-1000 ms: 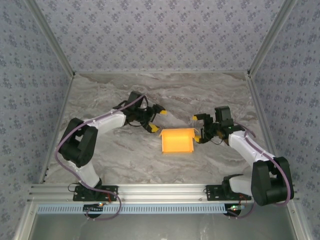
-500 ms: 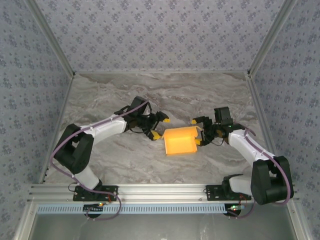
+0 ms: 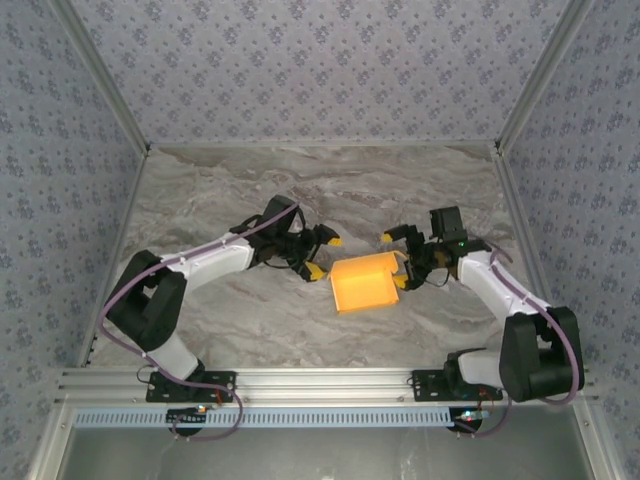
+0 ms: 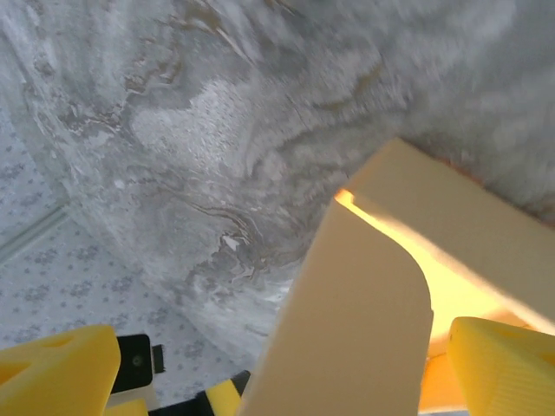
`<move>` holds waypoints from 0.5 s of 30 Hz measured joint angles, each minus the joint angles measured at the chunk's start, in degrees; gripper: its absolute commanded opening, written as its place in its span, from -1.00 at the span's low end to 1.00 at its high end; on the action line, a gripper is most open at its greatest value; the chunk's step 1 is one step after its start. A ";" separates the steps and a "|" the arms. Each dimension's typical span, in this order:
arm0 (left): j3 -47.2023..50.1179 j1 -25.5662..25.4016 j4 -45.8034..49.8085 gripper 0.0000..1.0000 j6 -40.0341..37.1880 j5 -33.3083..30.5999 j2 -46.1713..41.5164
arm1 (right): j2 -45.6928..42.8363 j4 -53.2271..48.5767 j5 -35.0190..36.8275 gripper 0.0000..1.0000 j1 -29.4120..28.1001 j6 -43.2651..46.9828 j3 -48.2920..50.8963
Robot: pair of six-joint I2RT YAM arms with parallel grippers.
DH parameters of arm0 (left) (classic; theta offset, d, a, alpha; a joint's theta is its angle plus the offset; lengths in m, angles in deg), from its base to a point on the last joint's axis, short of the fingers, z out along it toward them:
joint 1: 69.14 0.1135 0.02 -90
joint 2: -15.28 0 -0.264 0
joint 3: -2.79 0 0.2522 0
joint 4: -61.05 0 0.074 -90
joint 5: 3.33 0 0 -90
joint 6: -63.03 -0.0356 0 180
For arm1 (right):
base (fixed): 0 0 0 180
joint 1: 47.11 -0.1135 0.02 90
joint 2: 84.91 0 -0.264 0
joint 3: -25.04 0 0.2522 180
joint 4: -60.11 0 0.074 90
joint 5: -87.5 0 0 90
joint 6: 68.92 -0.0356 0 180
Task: Fold the paper box
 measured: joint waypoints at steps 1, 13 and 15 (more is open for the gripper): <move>0.00 0.22 0.04 0.60 -0.07 -0.13 0.00 | 1.09 -1.75 -0.09 1.00 0.81 3.37 -2.16; 4.17 -1.09 1.03 0.67 0.33 -1.42 -1.73 | 9.33 -11.80 -5.62 0.75 0.63 22.43 -8.63; 4.17 -2.10 0.39 0.65 1.03 -1.38 -1.70 | 9.92 -11.61 -6.67 0.65 -0.44 21.81 -7.98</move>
